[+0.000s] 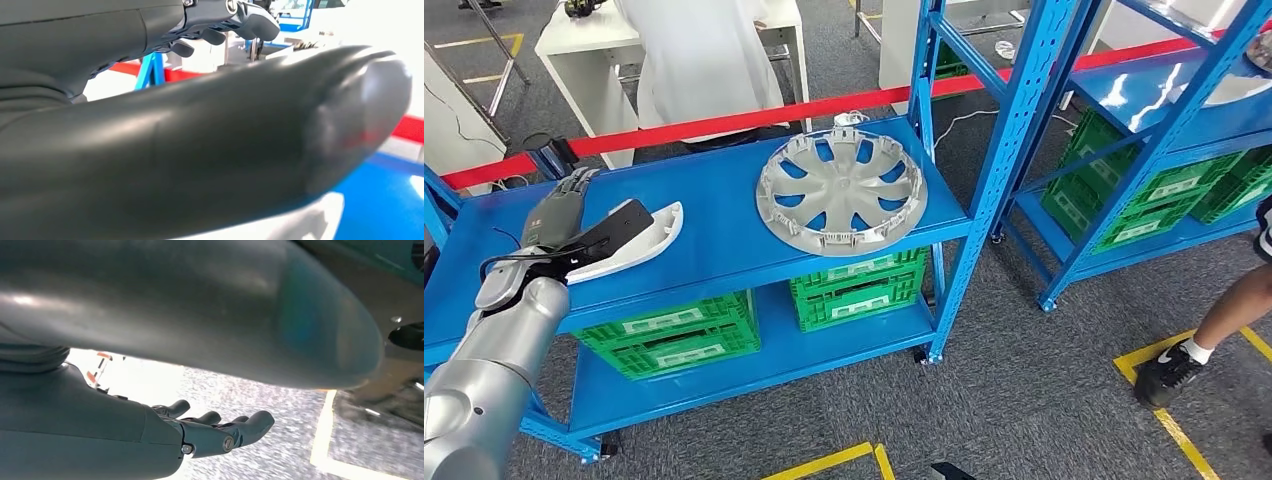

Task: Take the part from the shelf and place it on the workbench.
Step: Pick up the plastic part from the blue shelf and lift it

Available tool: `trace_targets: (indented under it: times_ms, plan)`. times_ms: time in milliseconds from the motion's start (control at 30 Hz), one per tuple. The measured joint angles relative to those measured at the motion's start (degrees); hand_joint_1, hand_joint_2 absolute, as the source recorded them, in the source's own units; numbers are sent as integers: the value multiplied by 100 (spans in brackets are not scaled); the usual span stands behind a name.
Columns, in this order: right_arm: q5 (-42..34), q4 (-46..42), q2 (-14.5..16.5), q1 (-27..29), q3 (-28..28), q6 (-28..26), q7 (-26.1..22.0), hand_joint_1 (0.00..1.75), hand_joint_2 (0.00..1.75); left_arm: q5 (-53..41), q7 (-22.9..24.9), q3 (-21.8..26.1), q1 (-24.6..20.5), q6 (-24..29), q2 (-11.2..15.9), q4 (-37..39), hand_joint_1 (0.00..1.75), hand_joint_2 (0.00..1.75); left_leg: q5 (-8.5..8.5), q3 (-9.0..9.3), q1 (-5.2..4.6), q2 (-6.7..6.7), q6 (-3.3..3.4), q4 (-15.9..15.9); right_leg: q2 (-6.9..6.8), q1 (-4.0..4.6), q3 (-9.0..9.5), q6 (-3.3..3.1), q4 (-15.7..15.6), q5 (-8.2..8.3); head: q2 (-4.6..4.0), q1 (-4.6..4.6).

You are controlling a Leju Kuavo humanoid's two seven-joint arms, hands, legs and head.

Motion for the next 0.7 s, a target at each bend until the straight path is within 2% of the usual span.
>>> trace_targets:
  times_ms: [33,67,100,167,200,233,300,333,367,400,467,500,533,567,700]
  plan:
    - [-1,4,3,2,-1,0,-19,0,0,1,1,-1,-4,-3,-3,-1,0,0,-57,34,-11,-10,-37,13,-16,0,16,-43,-115,239,0,-3]
    - [-1,8,5,-1,-1,0,-31,0,0,9,-1,-2,-12,-10,-3,-3,0,0,-87,74,-20,-20,-72,34,-30,7,31,-100,-132,313,1,-6]
    - [-3,8,5,-9,-1,0,-26,0,0,23,-1,-3,-23,-28,-2,-10,0,0,-107,80,-22,-24,-103,32,-27,11,64,-164,-132,312,1,-13]
    - [-15,7,4,-21,-1,-2,11,0,0,70,-4,-4,-43,-85,2,-19,0,0,-138,29,-12,11,-156,172,-17,2,121,-234,-161,327,1,-27]
    - [-26,7,2,-29,-3,-4,22,0,0,101,-5,-4,-51,-135,2,-21,0,0,-203,-88,-3,38,-181,375,-10,-3,148,-264,-174,320,1,-33]
    - [-37,7,-1,-34,-6,-7,20,0,0,144,-9,-4,-52,-212,1,-19,0,0,-308,-280,7,64,-207,695,-6,-3,166,-289,-185,302,1,-39]
    - [-53,7,-6,-33,-14,-9,19,0,0,256,-17,-4,-33,-450,1,-5,0,0,-560,-769,21,84,-245,1421,3,2,196,-324,-190,259,1,-45]
    - [-57,7,-7,-28,-18,-9,19,0,0,309,-21,-4,-11,-576,2,4,0,0,-598,-963,23,86,-250,1636,7,5,217,-333,-190,235,1,-46]
    - [-61,7,-8,-23,-20,-8,20,0,0,348,-27,-4,10,-677,3,10,0,0,-514,-1064,24,86,-244,1651,10,8,246,-336,-190,208,1,-46]
    - [-62,7,-8,-21,-22,-8,20,0,0,372,-38,-4,23,-754,5,14,0,0,-311,-1058,21,87,-225,1458,13,12,283,-336,-190,180,0,-45]
    - [-63,8,-7,-19,-24,-5,19,0,0,409,-81,-5,22,-885,26,14,0,0,232,-836,-3,97,-155,689,16,20,362,-326,-192,122,0,-44]
    - [-63,8,-5,-21,-25,-2,12,0,0,437,-111,-7,13,-958,41,16,0,0,347,-726,-23,107,-118,353,20,25,380,-311,-191,99,0,-50]
    - [-63,8,-4,-22,-26,1,7,0,0,470,-141,-8,9,-1028,58,19,0,0,407,-646,-42,113,-86,138,22,30,383,-288,-190,78,1,-54]
    - [-63,9,-3,-20,-26,4,12,0,0,500,-168,-8,11,-1082,73,22,0,0,396,-608,-54,116,-70,51,22,36,381,-263,-190,60,0,-59]
    - [-61,9,-9,-13,-28,4,37,0,0,555,-210,-9,22,-1158,110,28,0,0,475,-580,-39,94,-124,9,16,60,397,-281,-211,45,0,-61]
